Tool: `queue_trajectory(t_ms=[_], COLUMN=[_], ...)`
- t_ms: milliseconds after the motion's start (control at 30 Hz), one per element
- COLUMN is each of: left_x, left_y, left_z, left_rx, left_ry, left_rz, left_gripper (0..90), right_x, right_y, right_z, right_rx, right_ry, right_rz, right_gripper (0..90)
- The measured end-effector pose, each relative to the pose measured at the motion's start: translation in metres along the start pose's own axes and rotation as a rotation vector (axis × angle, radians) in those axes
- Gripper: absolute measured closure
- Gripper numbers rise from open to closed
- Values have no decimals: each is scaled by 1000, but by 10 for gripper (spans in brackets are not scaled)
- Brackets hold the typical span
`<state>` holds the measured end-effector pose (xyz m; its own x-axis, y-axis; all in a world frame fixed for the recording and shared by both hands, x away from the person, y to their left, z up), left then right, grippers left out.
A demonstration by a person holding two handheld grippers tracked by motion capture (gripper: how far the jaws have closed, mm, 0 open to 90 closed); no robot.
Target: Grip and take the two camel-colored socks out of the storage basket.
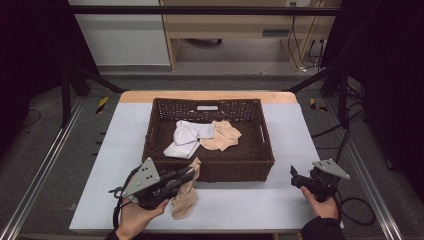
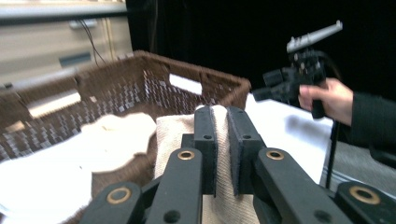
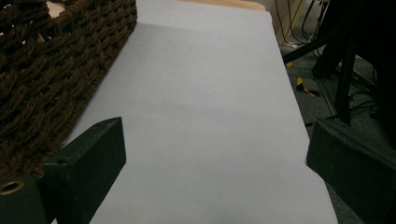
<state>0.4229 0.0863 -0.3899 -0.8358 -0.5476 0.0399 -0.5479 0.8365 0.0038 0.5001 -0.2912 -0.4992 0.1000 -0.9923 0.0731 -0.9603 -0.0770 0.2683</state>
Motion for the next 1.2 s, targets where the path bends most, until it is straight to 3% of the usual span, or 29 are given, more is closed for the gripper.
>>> queue_trajectory(t_ms=[133, 200, 233, 467, 733, 900, 1000, 1200], left_x=[2, 3, 3, 0, 1, 2, -2, -13], left_y=[-2, -5, -5, -20, -31, -34, -32, -19], left_z=[19, 40, 40, 93, 127, 131, 125, 110], left_rx=[-48, -103, -103, -238, -331, -334, -297, -250], left_ry=[10, 21, 21, 32, 18, 15, 33, 48], left_rz=[6, 8, 8, 5, 15, 14, -9, -61], left_gripper=[827, 827, 827, 826, 798, 661, 548, 448], right_x=[-1, -2, -2, -4, -6, -4, -3, -3], right_y=[0, -1, -1, -2, -3, -4, -4, -3], right_z=[1, 1, 1, 4, 6, 8, 9, 9], right_rx=[-7, -9, -9, -18, -33, -42, -45, -42], right_ry=[1, 1, 1, 13, 16, 15, 13, 14], right_rz=[-4, -8, -8, -16, -21, -16, -14, -14], right_gripper=[51, 51, 51, 51, 52, 51, 51, 51])
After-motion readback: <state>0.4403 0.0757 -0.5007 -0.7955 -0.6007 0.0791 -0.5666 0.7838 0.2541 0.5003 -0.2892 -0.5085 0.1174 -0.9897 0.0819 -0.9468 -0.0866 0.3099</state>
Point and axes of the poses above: each handheld gripper's, and its own axes: y roughly backward along the jaws, z roughly out of its underside, x roughly to its right, the point moved 9 cm from there along -y, roughly forward along the jaws, and after that the axes turned 14 degrees about x, right-handed, at the moved point
